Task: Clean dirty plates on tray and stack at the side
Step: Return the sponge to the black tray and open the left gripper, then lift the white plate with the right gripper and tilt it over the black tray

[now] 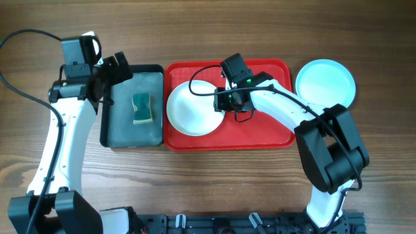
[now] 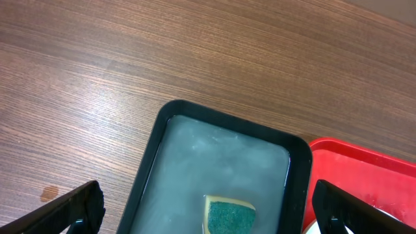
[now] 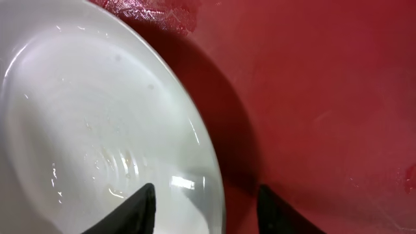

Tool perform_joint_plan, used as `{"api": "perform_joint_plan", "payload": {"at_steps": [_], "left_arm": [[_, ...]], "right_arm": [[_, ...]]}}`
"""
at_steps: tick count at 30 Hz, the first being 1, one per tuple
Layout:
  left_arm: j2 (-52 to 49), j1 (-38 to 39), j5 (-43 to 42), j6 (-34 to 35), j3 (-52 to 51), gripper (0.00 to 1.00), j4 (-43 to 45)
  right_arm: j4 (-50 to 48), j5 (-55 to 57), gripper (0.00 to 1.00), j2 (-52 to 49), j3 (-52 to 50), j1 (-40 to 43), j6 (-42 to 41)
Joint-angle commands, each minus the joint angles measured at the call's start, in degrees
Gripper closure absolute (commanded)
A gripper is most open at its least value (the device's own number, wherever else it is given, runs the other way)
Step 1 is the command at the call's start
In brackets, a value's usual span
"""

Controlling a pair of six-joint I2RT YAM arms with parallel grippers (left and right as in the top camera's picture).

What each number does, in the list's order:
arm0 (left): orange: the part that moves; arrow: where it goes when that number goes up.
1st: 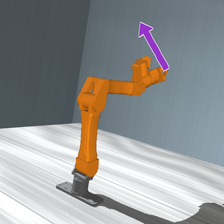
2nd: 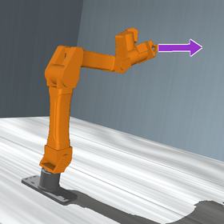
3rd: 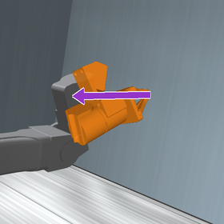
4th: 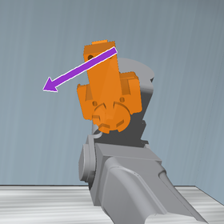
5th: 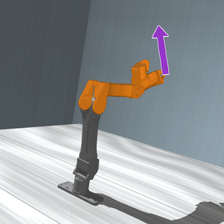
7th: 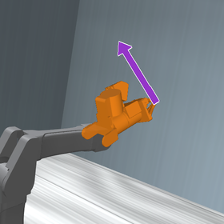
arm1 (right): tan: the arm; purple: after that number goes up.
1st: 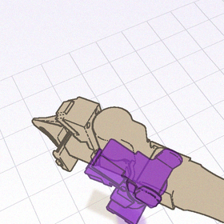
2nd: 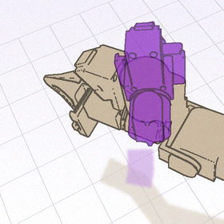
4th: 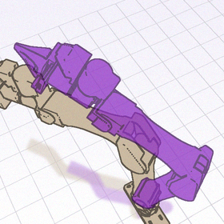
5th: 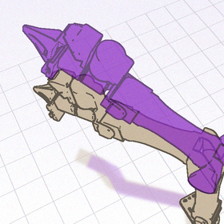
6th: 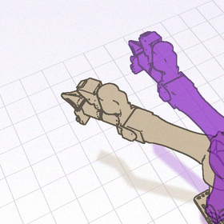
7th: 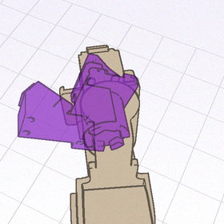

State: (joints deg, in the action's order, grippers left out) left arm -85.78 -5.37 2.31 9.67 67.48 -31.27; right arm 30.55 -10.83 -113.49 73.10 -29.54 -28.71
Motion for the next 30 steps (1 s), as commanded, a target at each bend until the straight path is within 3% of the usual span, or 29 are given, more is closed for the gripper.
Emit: {"api": "perform_joint_plan", "payload": {"at_steps": [1, 4, 7, 11, 14, 23, 26, 30], "left_arm": [[-0.3, -0.2, 0.3, -0.3, 0.2, 0.0, 0.0], [-0.3, -0.2, 0.3, -0.3, 0.2, 0.0, 0.0], [-0.3, -0.2, 0.3, -0.3, 0.2, 0.0, 0.0], [-0.3, -0.2, 0.4, -0.3, 0.2, 0.0, 0.0], [-0.3, -0.2, 0.3, -0.3, 0.2, 0.0, 0.0], [-0.3, -0.2, 0.3, -0.3, 0.2, 0.0, 0.0], [-0.3, -0.2, 0.3, -0.3, 0.2, 0.0, 0.0], [-0.3, -0.2, 0.3, -0.3, 0.2, 0.0, 0.0]], "right_arm": [[-0.3, 1.0, 0.59, -1.5, -0.5, -0.2, -1.5], [-0.5, 2.1, 0.7, -1.5, -0.5, -0.9, -2.3], [-1.0, 3.1, 0.65, -1.8, -0.5, -1.6, -3.0], [-2.8, 3.0, 0.87, -3.3, -0.5, -1.7, -4.5], [-3.3, 1.9, 0.96, -3.3, -0.5, -1.7, -4.3], [-3.8, 1.4, 0.96, -3.3, -0.4, -1.6, -4.3], [0.4, 9.2, 0.96, -1.5, 3.0, -1.5, -2.8], [3.4, 11.1, 0.96, 2.9, 6.6, -1.6, 0.9]]}}
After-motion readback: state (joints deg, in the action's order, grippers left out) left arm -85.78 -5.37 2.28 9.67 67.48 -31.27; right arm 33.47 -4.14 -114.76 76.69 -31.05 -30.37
